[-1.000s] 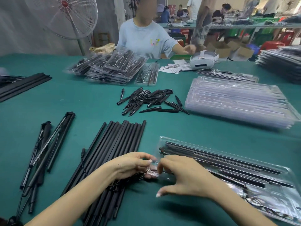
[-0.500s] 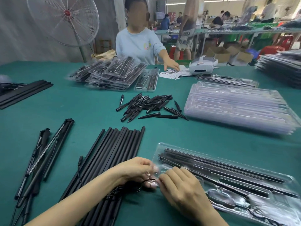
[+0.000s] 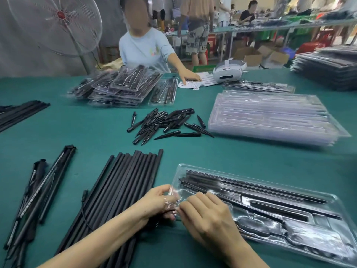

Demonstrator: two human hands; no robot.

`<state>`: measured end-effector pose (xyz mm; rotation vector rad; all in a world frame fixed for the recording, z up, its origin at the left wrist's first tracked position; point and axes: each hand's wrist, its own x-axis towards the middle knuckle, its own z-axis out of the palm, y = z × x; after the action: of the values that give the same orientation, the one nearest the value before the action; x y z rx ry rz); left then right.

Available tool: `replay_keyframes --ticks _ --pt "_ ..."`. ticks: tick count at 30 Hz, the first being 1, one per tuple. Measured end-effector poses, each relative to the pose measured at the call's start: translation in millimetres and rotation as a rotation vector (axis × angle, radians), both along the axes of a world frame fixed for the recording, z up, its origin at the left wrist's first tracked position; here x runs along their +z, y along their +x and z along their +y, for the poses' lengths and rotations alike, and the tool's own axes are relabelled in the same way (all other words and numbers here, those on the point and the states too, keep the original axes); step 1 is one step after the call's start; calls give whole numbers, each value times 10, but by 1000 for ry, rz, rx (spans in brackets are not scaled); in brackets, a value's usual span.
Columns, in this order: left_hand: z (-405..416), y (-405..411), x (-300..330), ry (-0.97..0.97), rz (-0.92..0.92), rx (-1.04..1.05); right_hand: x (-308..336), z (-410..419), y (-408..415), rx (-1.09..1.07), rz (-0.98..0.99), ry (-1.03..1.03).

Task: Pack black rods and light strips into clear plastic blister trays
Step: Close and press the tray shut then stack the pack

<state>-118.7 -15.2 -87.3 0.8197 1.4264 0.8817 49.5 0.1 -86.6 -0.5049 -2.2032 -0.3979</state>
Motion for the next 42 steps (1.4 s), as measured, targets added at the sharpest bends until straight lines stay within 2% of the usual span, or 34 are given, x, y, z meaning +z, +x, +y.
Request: replay_keyframes --ticks 6,10,12,15,17,19,22,28,30,35,39,42 --pt "55 -22 94 -81 44 -91 30 2 11 -12 28 -15" --pt "30 -27 155 -37 51 -74 27 8 7 -22 58 -30" --pt "-13 -109 158 63 299 -80 16 8 5 -22 58 -33" --pt "-142 -277 186 357 738 -179 0 6 -1 -16 55 -34" --pt "-253 -363 196 489 852 -282 -2 13 -5 -25 62 -31" --pt "-349 -412 183 565 836 -308 3 18 -3 -26 72 -23" --pt "-443 -410 175 683 794 -235 14 15 0 -23 99 -12" --pt "-442 -404 120 769 824 -202 17 35 -19 -17 105 -10" --pt "-419 -384 91 770 876 -266 0 35 -21 -15 94 -11" --pt "-336 -338 12 771 1162 -432 -44 38 -25 -10 56 -33" --pt "-274 -370 -30 713 1098 -457 -73 40 -34 -16 40 -43" --pt "-233 -379 -61 685 1148 -504 -75 39 -31 -16 38 -49"
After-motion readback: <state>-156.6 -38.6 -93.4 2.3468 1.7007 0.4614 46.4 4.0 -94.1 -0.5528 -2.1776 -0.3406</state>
